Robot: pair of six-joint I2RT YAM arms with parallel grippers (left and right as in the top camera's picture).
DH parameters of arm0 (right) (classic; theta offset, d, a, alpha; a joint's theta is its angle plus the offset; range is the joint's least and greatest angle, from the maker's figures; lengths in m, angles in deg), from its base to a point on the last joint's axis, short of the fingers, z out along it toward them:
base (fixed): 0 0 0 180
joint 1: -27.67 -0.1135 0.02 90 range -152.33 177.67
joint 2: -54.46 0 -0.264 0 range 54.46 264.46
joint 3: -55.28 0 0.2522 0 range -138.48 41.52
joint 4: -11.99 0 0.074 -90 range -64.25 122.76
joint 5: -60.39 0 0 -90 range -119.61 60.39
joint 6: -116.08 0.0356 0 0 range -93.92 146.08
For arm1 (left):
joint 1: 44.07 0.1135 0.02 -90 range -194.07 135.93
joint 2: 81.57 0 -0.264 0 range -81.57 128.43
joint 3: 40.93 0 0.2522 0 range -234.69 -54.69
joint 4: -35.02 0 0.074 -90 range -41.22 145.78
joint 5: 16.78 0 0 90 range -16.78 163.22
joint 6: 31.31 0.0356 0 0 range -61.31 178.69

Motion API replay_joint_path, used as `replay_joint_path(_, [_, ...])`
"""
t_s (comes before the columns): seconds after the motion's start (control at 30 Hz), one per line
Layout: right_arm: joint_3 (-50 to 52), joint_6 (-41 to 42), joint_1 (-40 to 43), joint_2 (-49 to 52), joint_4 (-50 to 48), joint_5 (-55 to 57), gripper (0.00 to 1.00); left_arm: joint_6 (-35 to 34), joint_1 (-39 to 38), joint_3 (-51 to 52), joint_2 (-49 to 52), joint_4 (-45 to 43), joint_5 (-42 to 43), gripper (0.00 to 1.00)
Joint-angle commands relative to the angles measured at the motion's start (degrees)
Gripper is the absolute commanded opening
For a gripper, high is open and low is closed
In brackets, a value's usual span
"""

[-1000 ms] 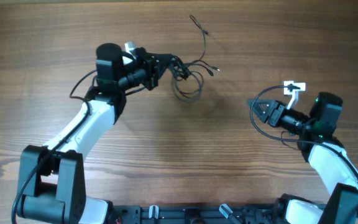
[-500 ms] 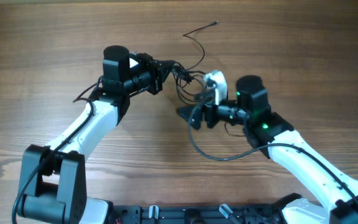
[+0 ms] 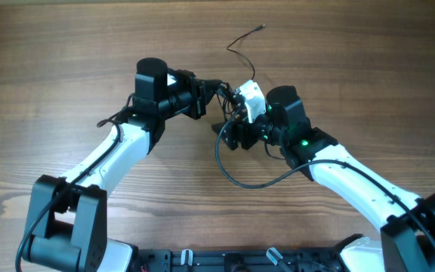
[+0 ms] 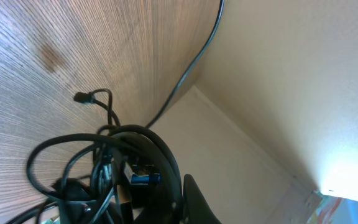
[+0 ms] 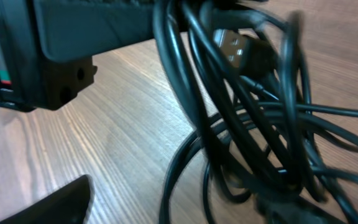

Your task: Untangle cables

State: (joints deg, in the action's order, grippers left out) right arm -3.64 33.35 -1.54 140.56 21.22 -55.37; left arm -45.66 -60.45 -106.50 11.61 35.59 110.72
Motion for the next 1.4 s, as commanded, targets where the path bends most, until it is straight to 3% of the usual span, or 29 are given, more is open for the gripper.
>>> replay_joint_path(0.0, [-0.85, 0.68, -0.2, 1.09, -2.86, -9.01, 0.7, -1.4, -1.16, -0.92, -0.61, -0.74, 1.03, 0.04])
replay_joint_path(0.13, [-0.85, 0.66, -0.2, 1.11, -3.06, -10.82, 0.57, -3.85, -2.08, -0.92, -0.61, -0.72, 2.67, 0.04])
replay_joint_path(0.23, [-0.85, 3.04, -0.2, 1.11, -3.85, -8.28, 0.36, -9.53, -4.63, -0.92, -0.61, -0.7, 2.56, 0.04])
replay_joint_path(0.33, [-0.85, 3.45, -0.2, 0.98, -2.43, -7.82, 0.06, -9.94, -4.13, -0.92, -0.61, -0.68, -2.49, 0.04])
replay_joint_path(0.4, [-0.85, 3.41, -0.17, -0.22, -0.2, -10.05, 0.05, -9.81, -1.4, -0.92, -0.61, -0.61, -3.93, 0.04])
replay_joint_path(0.53, [-0.85, 3.21, -0.02, -8.26, 1.33, -17.88, 0.04, -2.64, 6.23, -0.92, -0.61, 4.52, -5.68, 0.04])
replay_joint_path(0.67, [-0.85, 3.23, 5.35, -20.22, 1.51, -15.96, 0.04, 1.11, 12.61, -0.92, -0.61, 19.54, -6.34, 0.04])
replay_joint_path(0.8, [-0.85, 3.43, 8.96, -20.63, 8.52, -8.81, 0.05, 1.11, 12.96, -0.92, -0.61, 20.79, -6.43, 0.04])
replay_joint_path(0.87, [-0.85, 5.33, 8.94, -19.63, 14.16, -1.33, 0.19, 1.11, 12.96, -0.92, -0.61, 20.76, -6.54, 0.04])
replay_joint_path(0.9, [-0.85, 6.45, 8.94, -19.1, 16.0, 0.52, 0.34, 1.11, 12.96, -0.92, -0.61, 20.79, -6.54, 0.04])
replay_joint_path(0.93, [-0.85, 6.21, 8.94, -18.56, 17.09, 0.68, 0.62, 1.14, 12.96, -0.92, -0.61, 20.79, -6.54, 0.04])
replay_joint_path(1.0, [-0.85, 6.14, 8.94, -17.57, 17.14, 0.66, 0.91, 2.29, 12.96, -0.92, -0.61, 20.79, -6.54, 0.04])
replay_joint_path(1.03, [-0.85, 5.14, 8.94, -17.33, 16.33, 0.57, 0.98, 2.91, 12.94, -0.92, -0.61, 20.79, -6.54, 0.04])
replay_joint_path(1.17, [-0.85, -1.33, 7.23, -13.09, 11.13, -1.77, 1.0, 5.2, 11.74, -0.92, -0.61, 20.79, -6.56, 0.04])
replay_joint_path(1.27, [-0.85, -0.57, 1.07, -9.18, 6.47, -8.72, 0.97, 5.16, 9.73, -0.92, -0.61, 20.79, -9.03, 0.04])
replay_joint_path(1.37, [-0.85, 3.65, -7.85, -7.32, 3.5, -2.67, 0.96, 4.63, 8.44, -0.92, -0.61, 20.74, -9.53, 0.04])
